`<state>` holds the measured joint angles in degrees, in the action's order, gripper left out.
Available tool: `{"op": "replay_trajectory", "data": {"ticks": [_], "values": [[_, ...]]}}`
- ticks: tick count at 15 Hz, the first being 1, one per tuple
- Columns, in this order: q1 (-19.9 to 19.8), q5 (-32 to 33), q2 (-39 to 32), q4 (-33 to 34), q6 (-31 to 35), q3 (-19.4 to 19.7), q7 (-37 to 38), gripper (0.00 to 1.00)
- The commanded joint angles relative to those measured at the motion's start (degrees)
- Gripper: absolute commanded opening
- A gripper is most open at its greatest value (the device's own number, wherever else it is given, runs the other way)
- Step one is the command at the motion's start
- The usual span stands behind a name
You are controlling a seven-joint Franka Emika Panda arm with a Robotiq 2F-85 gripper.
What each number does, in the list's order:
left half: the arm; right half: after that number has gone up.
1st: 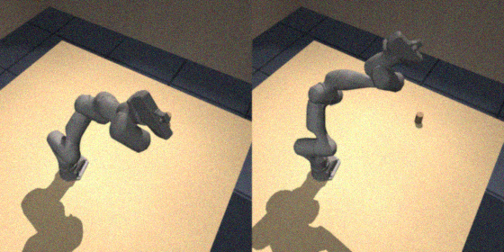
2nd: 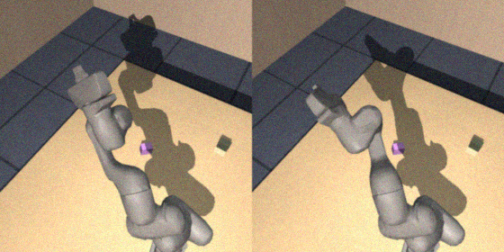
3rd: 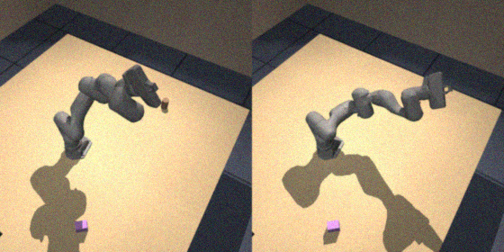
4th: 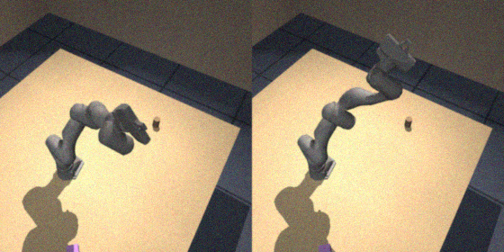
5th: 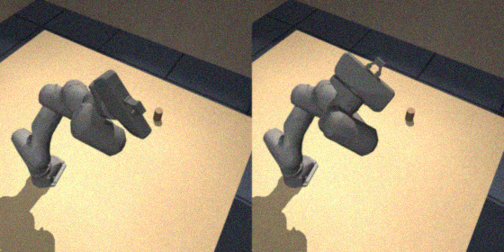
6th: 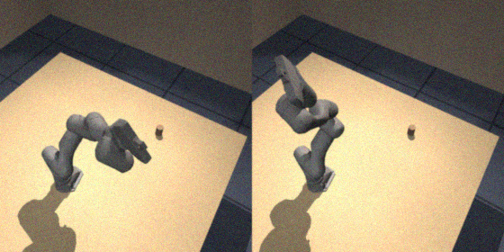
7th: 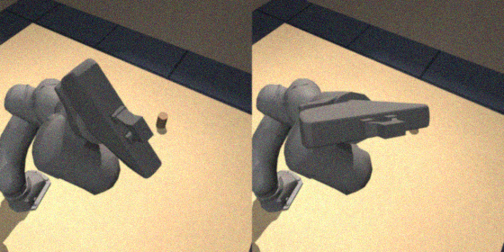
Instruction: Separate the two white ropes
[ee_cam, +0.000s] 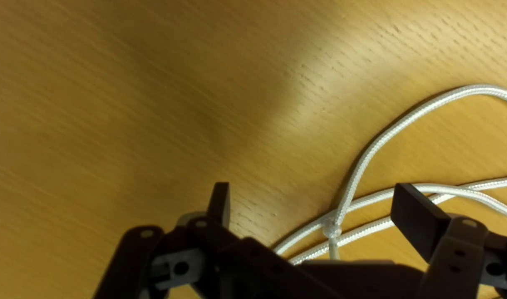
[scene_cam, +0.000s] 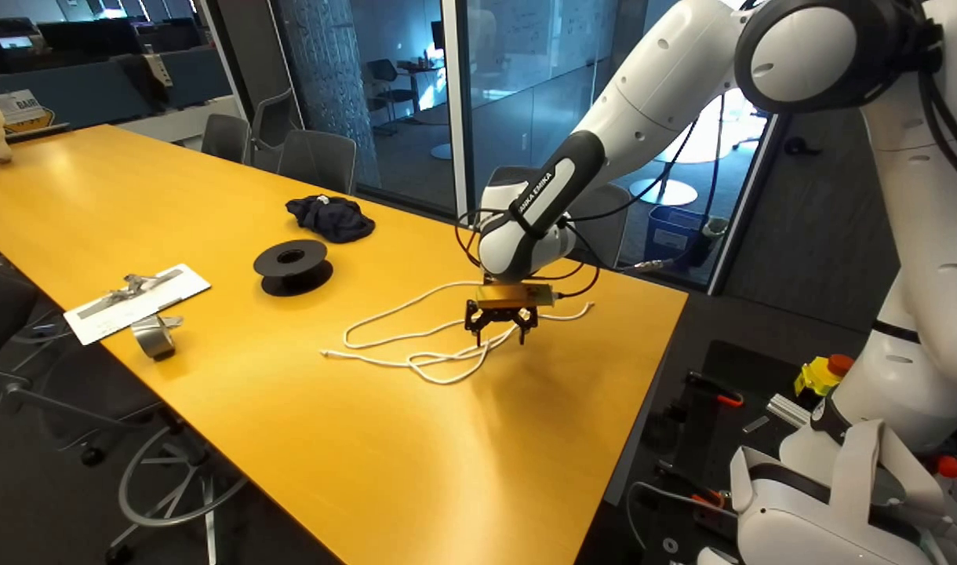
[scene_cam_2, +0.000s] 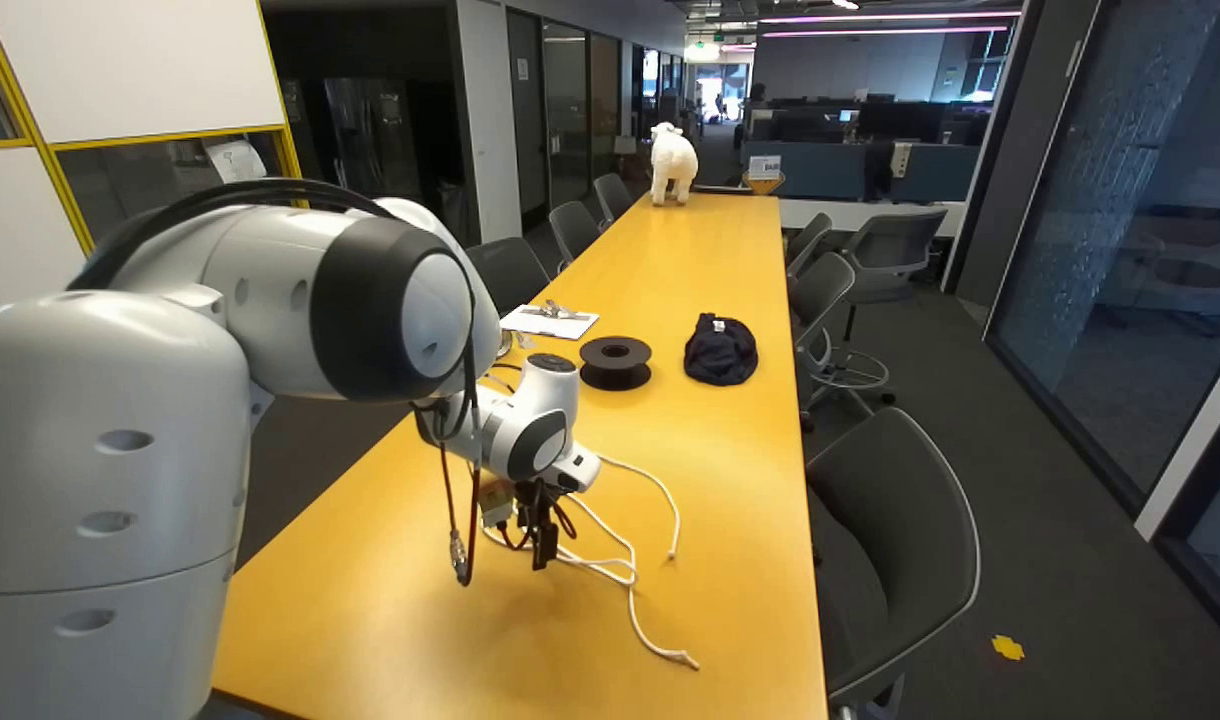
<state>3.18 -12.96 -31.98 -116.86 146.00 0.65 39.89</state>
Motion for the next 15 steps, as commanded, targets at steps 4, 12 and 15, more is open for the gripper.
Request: {"op": "replay_trajectory", "data": {"ticks": [4, 12, 15], "values": [[0.5, -0.4, -4.8, 6.5, -2.4, 1.5, -0.7, 1.00], [0.4, -0.4, -6.4, 8.2, -2.6, 2.0, -0.9, 0.86], [0.3, -0.4, -6.5, 8.4, -3.0, 2.0, -1.1, 0.56]]}}
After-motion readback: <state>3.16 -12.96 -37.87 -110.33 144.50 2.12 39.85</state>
